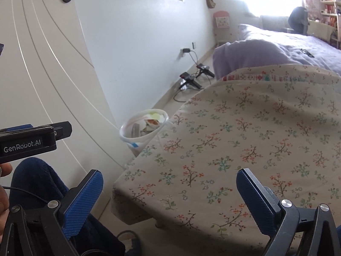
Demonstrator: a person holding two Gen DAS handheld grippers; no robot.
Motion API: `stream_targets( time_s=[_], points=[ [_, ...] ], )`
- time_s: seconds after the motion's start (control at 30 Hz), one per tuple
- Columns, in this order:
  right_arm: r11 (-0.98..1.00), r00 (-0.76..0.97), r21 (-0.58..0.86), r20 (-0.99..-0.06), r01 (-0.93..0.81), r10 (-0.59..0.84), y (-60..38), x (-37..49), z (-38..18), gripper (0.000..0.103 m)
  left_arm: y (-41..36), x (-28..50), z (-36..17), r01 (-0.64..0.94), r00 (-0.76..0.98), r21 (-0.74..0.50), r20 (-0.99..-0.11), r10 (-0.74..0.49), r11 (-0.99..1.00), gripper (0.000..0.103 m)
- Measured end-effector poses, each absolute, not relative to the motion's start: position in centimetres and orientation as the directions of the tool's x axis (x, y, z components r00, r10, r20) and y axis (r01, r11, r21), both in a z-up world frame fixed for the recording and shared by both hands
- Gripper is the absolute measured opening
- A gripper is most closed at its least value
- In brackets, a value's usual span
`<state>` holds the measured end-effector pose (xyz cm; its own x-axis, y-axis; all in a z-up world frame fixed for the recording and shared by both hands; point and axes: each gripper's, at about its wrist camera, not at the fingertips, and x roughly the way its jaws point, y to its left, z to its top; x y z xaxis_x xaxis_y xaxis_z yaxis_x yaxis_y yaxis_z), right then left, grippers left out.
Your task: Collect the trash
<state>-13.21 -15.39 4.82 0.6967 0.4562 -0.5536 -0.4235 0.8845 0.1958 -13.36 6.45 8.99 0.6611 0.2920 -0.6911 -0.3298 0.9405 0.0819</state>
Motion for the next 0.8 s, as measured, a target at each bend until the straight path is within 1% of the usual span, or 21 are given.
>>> stream_targets(
  time_s=[0.8],
  points=[
    [0.890,0.696,0.197,-0.562,-0.412,0.447,-14.90,-13.21,4.68,0.103,5.88,-13.43,9.00,-0.317,0.660,0.079,-0.697,0.279,0.945,0.090]
  ],
)
